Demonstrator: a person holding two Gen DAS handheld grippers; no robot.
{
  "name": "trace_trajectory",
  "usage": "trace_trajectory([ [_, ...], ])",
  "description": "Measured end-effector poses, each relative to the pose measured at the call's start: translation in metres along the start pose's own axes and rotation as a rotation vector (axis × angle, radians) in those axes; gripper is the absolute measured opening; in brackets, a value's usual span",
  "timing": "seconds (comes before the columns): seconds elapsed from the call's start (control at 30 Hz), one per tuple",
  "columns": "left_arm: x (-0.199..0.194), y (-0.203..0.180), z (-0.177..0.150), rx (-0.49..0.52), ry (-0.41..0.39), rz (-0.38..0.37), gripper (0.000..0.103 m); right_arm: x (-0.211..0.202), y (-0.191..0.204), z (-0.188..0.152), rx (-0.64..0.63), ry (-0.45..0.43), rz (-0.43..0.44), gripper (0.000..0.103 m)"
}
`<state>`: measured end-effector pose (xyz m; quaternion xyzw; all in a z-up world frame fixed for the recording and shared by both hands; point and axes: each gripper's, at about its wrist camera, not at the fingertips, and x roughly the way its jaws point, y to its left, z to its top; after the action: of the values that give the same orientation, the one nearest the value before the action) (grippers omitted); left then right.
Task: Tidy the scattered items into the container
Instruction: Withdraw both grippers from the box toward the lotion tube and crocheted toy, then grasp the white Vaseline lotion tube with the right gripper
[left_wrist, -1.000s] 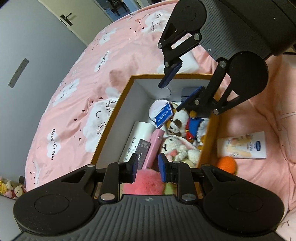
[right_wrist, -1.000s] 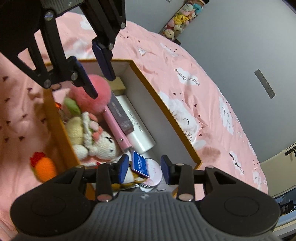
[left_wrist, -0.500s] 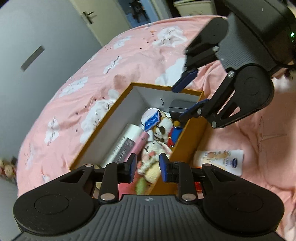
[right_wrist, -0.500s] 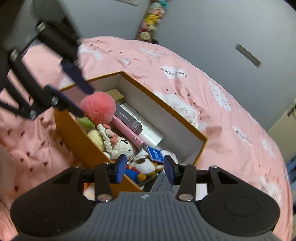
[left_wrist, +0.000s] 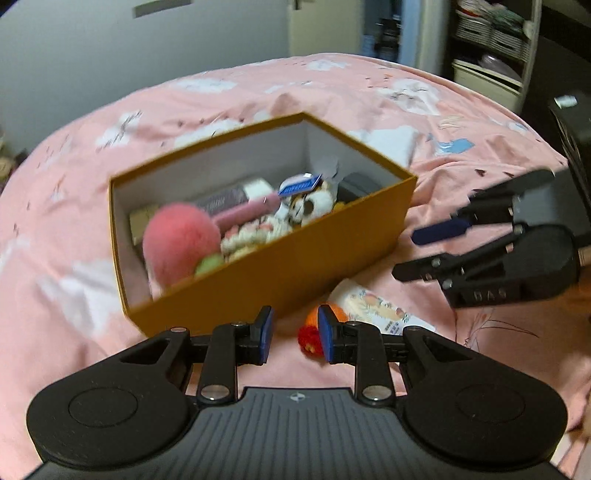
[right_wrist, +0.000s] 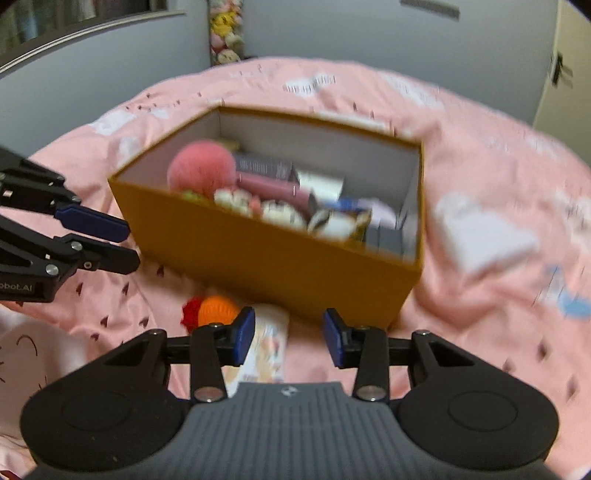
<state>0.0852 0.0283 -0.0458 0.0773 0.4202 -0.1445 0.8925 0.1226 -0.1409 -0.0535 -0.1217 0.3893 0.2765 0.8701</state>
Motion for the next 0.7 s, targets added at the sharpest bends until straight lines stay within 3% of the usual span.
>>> trace_trajectory([
  [0.13,0.018,-0.006,-0.017,-0.058,0.053,0.004,0.031,0.020,0.000,-0.015,0.065,0.072,0.000,0.044],
  [0.3,0.035,-0.013,-0.031,-0.058,0.117,0.020,0.031,0.041,-0.007,-0.033,0.187,0.168,0.037,0.050],
  [0.6,0.037,-0.008,-0.041,-0.095,0.133,0.025,0.031,0.067,-0.008,-0.052,0.246,0.258,0.074,0.056],
  [0.67,0.036,-0.008,-0.041,-0.096,0.132,0.024,0.031,0.068,-0.004,-0.054,0.233,0.262,0.075,0.054],
  [0.7,0.036,-0.008,-0.041,-0.097,0.132,0.025,0.031,0.068,-0.001,-0.054,0.224,0.262,0.077,0.048],
])
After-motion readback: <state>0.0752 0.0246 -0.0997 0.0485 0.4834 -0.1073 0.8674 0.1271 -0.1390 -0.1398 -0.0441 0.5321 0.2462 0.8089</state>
